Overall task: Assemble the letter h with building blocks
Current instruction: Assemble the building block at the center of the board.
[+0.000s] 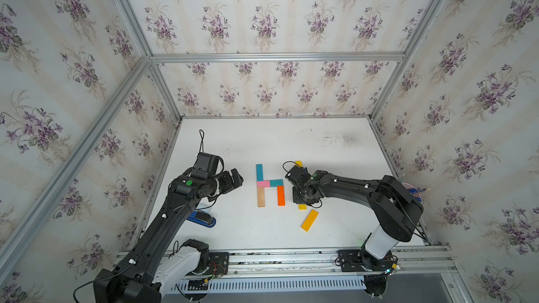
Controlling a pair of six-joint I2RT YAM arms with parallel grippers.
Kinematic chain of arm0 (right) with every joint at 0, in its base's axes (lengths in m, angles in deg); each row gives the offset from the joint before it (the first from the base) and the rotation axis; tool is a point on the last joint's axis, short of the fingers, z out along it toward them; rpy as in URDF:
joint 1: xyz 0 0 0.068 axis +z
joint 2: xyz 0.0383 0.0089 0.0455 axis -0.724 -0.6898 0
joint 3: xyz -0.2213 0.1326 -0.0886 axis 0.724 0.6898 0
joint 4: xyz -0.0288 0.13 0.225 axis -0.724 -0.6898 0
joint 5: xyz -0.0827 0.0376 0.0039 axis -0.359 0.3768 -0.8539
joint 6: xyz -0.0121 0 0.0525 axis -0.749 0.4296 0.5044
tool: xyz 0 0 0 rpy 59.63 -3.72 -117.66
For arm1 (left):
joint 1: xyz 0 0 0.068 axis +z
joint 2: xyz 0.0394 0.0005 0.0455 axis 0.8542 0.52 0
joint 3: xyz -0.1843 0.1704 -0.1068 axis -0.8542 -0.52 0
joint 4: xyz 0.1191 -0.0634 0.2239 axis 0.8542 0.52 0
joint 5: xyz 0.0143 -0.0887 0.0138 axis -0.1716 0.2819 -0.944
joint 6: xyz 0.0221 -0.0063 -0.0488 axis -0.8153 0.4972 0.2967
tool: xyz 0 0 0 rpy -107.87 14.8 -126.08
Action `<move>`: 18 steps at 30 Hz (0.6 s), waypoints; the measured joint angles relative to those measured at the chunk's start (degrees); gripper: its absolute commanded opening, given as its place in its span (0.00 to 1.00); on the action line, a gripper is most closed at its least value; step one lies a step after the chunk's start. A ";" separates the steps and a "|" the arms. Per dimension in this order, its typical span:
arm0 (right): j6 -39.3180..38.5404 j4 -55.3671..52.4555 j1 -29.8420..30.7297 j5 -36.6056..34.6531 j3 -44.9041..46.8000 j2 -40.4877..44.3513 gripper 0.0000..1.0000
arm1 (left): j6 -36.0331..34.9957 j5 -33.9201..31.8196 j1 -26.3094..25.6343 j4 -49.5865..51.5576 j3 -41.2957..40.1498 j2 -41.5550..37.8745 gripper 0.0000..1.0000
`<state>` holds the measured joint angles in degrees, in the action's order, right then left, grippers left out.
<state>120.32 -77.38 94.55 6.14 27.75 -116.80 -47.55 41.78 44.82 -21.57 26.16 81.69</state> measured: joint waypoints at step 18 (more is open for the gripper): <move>-2.40 0.02 -2.05 -0.52 -1.97 -2.49 0.51 | -0.02 0.00 0.04 0.00 0.00 0.17 1.00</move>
<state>117.92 -77.36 92.49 5.61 25.79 -119.30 -47.57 41.78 44.86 -21.57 26.16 81.86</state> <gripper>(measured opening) 0.510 0.998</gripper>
